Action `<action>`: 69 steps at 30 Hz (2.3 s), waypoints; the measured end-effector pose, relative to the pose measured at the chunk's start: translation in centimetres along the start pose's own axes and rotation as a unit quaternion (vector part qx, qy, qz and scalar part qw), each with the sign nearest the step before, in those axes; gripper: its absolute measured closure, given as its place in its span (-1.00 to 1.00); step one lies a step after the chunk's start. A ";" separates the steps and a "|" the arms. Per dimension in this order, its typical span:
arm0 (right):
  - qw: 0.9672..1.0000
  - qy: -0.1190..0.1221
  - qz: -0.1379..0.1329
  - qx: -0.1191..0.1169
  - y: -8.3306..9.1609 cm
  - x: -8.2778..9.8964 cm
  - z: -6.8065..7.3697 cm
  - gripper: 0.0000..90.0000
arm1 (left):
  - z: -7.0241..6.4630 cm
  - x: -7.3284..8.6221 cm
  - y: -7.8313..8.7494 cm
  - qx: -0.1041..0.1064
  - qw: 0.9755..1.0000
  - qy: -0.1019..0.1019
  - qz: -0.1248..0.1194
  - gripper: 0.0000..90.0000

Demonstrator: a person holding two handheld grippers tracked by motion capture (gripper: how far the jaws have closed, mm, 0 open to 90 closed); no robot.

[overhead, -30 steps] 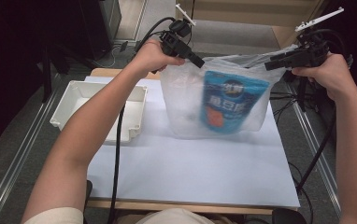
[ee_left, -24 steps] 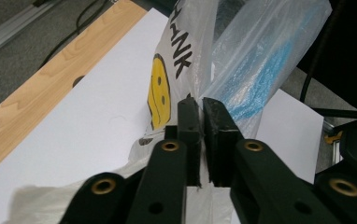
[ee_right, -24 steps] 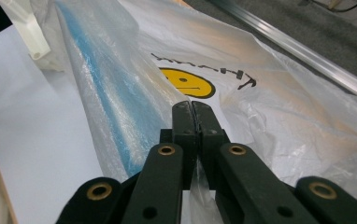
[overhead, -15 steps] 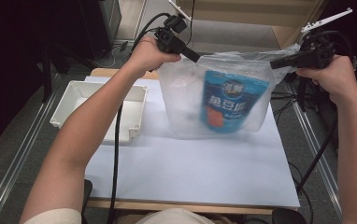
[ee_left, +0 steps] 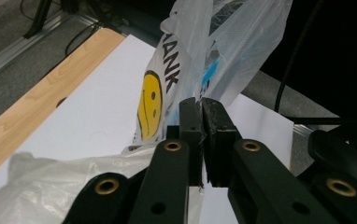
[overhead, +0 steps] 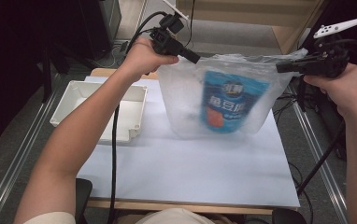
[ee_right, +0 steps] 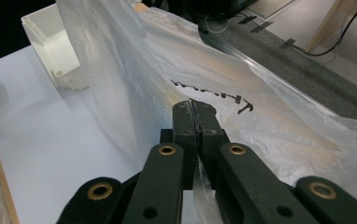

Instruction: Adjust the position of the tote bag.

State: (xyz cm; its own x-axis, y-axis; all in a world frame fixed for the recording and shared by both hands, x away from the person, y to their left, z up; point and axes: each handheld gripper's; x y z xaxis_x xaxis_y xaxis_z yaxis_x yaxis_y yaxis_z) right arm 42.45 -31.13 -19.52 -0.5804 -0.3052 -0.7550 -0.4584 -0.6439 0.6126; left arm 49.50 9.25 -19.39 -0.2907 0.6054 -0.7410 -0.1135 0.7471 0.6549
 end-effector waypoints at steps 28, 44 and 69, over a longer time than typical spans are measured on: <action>1.000 0.001 -0.014 0.005 0.6 2.5 2.2 0.93 | -2.8 1.9 0.3 0.009 1.000 0.000 0.013 0.50; 1.000 0.009 -0.013 0.002 1.0 6.0 4.8 1.00 | -4.8 4.4 -0.2 0.010 1.000 -0.009 0.014 1.00; 1.000 -0.021 0.003 -0.021 -1.2 12.1 6.6 1.00 | -6.7 8.3 -1.2 0.013 1.000 0.008 0.020 0.96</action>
State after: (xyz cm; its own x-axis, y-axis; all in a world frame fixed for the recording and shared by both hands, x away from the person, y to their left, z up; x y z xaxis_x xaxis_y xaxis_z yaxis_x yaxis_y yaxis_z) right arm 31.54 -29.43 -27.91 -0.6109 -0.2793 -0.7408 -0.4275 -0.6713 0.6055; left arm 40.91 11.56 -25.32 -0.3095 0.6307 -0.7116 -0.0771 0.7292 0.6799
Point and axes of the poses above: each handheld gripper's, and its own axes: y roughly backward along the jaws, x roughly out of its underside, z roughly to its left, and after that the axes turned 10 degrees about -y, right-handed
